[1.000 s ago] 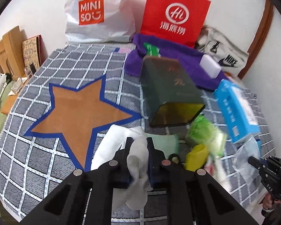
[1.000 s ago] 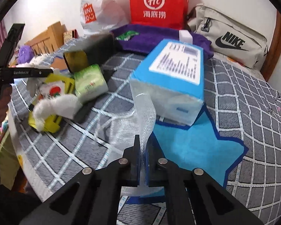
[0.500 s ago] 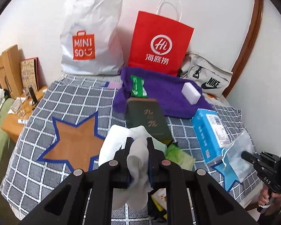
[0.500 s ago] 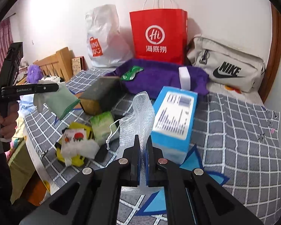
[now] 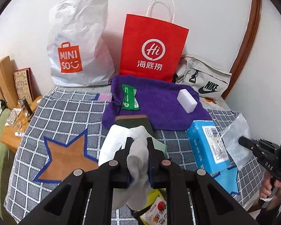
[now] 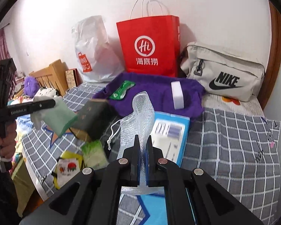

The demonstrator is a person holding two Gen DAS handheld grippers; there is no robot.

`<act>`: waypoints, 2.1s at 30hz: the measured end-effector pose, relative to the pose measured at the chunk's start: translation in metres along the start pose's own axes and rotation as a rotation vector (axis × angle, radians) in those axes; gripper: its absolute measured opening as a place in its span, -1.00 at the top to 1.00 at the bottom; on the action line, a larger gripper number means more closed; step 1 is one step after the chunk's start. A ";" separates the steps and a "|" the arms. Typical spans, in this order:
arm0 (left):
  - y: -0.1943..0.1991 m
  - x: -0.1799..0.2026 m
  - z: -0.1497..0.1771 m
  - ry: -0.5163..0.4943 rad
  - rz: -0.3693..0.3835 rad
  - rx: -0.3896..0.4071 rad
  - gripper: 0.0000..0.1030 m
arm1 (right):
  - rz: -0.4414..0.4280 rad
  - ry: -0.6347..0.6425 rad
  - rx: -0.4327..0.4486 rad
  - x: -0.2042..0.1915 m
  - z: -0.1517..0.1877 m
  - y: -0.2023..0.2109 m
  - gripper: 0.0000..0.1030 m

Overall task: Organize soft objects
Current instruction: 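Lift the white glove with the left gripper while the right gripper holds the mesh bag up, then carry the glove and mesh bag onto the purple towel and open both grippers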

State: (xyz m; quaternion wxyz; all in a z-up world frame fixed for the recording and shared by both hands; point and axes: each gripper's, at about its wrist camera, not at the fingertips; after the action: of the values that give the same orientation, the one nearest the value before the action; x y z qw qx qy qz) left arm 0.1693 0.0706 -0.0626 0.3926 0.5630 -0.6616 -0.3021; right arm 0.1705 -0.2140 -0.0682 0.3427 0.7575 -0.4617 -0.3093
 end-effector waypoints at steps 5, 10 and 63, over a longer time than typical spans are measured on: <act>-0.001 0.008 -0.020 -0.012 -0.002 0.012 0.74 | -0.002 0.002 0.014 0.004 -0.019 -0.002 0.93; -0.005 0.013 -0.036 -0.013 0.003 0.020 0.74 | -0.002 -0.006 0.018 0.009 -0.037 -0.006 0.93; -0.159 0.016 -0.159 0.076 0.030 -0.147 0.74 | -0.053 0.015 -0.199 0.059 -0.139 -0.182 0.93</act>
State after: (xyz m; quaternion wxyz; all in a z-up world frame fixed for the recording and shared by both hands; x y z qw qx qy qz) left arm 0.3859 0.0322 -0.1122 0.4622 0.5337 -0.6305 -0.3223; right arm 0.3914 -0.1735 -0.1440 0.4112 0.7341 -0.4058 -0.3568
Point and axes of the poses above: each gripper's, at about its wrist camera, not at the fingertips, and y roughly against the way its jaws point, x to its right, z to its underside, and after that the axes turned 13 degrees about -x, right-handed
